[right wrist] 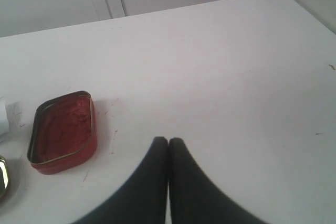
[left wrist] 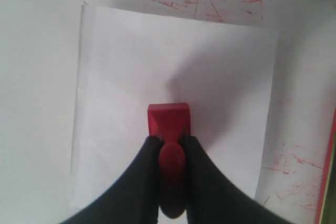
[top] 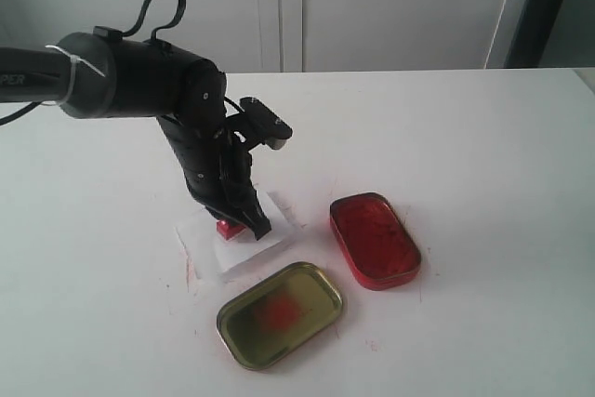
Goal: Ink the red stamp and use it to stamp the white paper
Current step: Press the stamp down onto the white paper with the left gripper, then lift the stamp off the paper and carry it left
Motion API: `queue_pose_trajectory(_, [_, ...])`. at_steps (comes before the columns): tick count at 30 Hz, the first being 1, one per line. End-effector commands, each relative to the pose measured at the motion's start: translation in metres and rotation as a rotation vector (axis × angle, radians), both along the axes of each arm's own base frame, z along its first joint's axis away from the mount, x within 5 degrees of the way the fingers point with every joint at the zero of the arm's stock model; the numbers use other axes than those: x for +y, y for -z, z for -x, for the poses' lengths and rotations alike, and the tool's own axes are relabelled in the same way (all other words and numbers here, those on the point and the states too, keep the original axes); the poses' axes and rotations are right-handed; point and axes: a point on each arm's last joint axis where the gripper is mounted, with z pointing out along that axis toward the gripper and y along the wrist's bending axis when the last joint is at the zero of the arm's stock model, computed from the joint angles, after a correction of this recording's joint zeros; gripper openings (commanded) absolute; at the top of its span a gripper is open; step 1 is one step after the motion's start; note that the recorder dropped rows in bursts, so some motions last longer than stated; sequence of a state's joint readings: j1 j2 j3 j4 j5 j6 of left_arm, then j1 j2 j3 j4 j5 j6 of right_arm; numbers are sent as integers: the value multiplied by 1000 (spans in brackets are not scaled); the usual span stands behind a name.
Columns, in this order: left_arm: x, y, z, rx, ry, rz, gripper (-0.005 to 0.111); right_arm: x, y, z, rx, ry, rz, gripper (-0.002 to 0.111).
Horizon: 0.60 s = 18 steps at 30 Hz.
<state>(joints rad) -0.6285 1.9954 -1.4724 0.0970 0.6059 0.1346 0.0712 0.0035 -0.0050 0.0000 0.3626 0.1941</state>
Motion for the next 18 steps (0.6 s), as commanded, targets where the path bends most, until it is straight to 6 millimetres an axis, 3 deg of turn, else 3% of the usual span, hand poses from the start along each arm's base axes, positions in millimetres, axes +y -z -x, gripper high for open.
queue_pose_trajectory(1, [2, -17, 2, -39, -2, 28, 0, 0, 0, 0, -12, -5, -4, 0])
queue_pose_trajectory(18, [2, -20, 3, -43, -2, 31, 0, 0, 0, 0, -12, -5, -4, 0])
